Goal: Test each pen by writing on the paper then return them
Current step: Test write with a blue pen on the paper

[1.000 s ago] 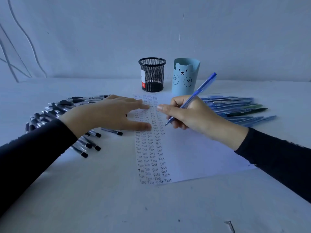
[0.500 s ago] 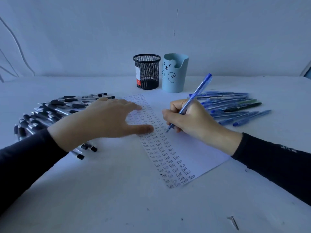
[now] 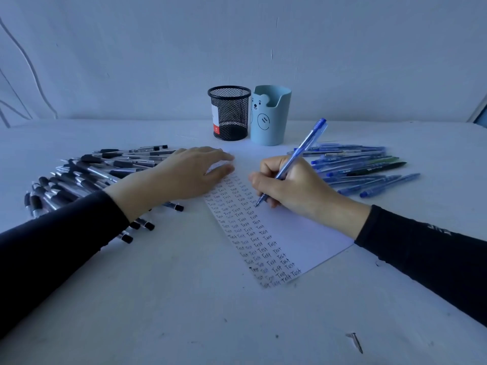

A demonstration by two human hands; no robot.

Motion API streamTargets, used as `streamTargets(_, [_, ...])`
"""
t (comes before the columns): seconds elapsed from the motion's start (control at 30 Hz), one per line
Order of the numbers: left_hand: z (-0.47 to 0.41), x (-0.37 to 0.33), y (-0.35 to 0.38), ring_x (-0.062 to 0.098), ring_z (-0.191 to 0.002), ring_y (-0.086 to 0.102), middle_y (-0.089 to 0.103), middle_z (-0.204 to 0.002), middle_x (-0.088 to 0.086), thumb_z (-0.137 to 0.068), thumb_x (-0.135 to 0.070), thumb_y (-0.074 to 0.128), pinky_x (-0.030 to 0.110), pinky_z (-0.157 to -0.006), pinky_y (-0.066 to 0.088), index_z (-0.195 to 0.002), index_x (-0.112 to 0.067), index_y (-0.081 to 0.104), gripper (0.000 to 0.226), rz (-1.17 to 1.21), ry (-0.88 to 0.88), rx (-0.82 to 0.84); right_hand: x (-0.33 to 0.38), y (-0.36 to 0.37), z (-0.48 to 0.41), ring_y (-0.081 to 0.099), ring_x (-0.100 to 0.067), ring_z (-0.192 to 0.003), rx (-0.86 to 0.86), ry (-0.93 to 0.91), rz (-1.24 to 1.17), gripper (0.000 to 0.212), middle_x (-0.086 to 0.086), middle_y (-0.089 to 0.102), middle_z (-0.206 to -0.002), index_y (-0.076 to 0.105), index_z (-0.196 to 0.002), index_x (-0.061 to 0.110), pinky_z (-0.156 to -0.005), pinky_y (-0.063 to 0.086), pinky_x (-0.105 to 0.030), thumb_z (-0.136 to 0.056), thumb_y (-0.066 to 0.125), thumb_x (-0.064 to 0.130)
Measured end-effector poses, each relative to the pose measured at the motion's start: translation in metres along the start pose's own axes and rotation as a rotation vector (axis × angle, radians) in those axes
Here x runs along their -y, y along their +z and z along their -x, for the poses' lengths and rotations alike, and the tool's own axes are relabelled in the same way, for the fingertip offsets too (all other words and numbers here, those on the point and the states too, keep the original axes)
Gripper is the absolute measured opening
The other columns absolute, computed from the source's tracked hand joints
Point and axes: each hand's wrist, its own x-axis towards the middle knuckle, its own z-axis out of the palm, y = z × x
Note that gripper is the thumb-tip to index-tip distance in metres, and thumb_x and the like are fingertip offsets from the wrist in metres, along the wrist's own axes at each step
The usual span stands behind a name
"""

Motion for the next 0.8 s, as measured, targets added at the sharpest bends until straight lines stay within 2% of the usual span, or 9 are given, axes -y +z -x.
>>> streamTargets(0.07, [0.000,0.002,0.002,0.015,-0.143,0.029,0.028,-0.158,-0.007,-0.098,-0.056,0.027,0.034,-0.115,0.021,-0.148,-0.036,0.033,0.054,-0.024,-0.002,0.033,0.001,0.000,0.001,0.050,-0.008,-0.044,-0.022,-0.005,0.013,0.038,-0.020,0.058,-0.057,0.047,-0.063,-0.004,-0.048,0.041,-0.017,-0.092,0.063,0.014])
streamTargets(0.13, [0.001,0.003,0.003,0.014,-0.146,0.023,0.021,-0.160,-0.009,-0.099,-0.057,0.025,0.034,-0.118,0.018,-0.151,-0.034,0.027,0.057,-0.036,-0.027,0.057,0.002,0.000,0.002,0.051,-0.010,-0.045,-0.055,-0.006,0.042,0.038,-0.024,0.060,-0.061,0.048,-0.061,-0.003,-0.048,0.041,-0.017,-0.091,0.063,0.014])
streamTargets(0.3, [0.003,0.004,0.006,0.012,-0.146,0.021,0.017,-0.160,-0.013,-0.097,-0.060,0.021,0.040,-0.118,0.023,-0.152,-0.036,0.022,0.060,-0.067,-0.073,0.037,0.002,0.000,0.004,0.051,-0.008,-0.042,-0.091,-0.017,0.103,0.038,-0.020,0.059,-0.056,0.048,-0.056,0.005,-0.047,0.040,-0.016,-0.089,0.065,0.015])
streamTargets(0.43, [0.007,0.002,0.005,0.011,-0.146,0.021,0.017,-0.160,-0.015,-0.097,-0.059,0.021,0.041,-0.115,0.029,-0.152,-0.038,0.021,0.058,-0.096,-0.095,0.026,0.001,-0.001,0.003,0.051,-0.008,-0.043,-0.100,-0.024,0.117,0.038,-0.022,0.061,-0.059,0.048,-0.057,0.001,-0.049,0.042,-0.018,-0.088,0.066,0.015])
streamTargets(0.6, [0.009,-0.001,0.003,0.012,-0.146,0.022,0.017,-0.160,-0.015,-0.098,-0.059,0.020,0.040,-0.113,0.032,-0.151,-0.039,0.021,0.057,-0.117,-0.103,0.014,0.004,0.001,0.003,0.044,-0.005,-0.038,-0.069,-0.008,0.114,0.037,-0.009,0.058,-0.048,0.051,-0.057,0.002,-0.043,0.034,-0.014,-0.089,0.066,0.016])
streamTargets(0.8, [0.010,-0.002,0.004,0.012,-0.146,0.021,0.017,-0.160,-0.015,-0.098,-0.058,0.020,0.040,-0.113,0.031,-0.152,-0.039,0.021,0.057,-0.113,-0.104,0.006,0.003,0.003,0.005,0.050,-0.005,-0.038,-0.056,-0.021,0.101,0.039,-0.004,0.053,-0.045,0.048,-0.055,0.008,-0.044,0.040,-0.017,-0.089,0.067,0.014])
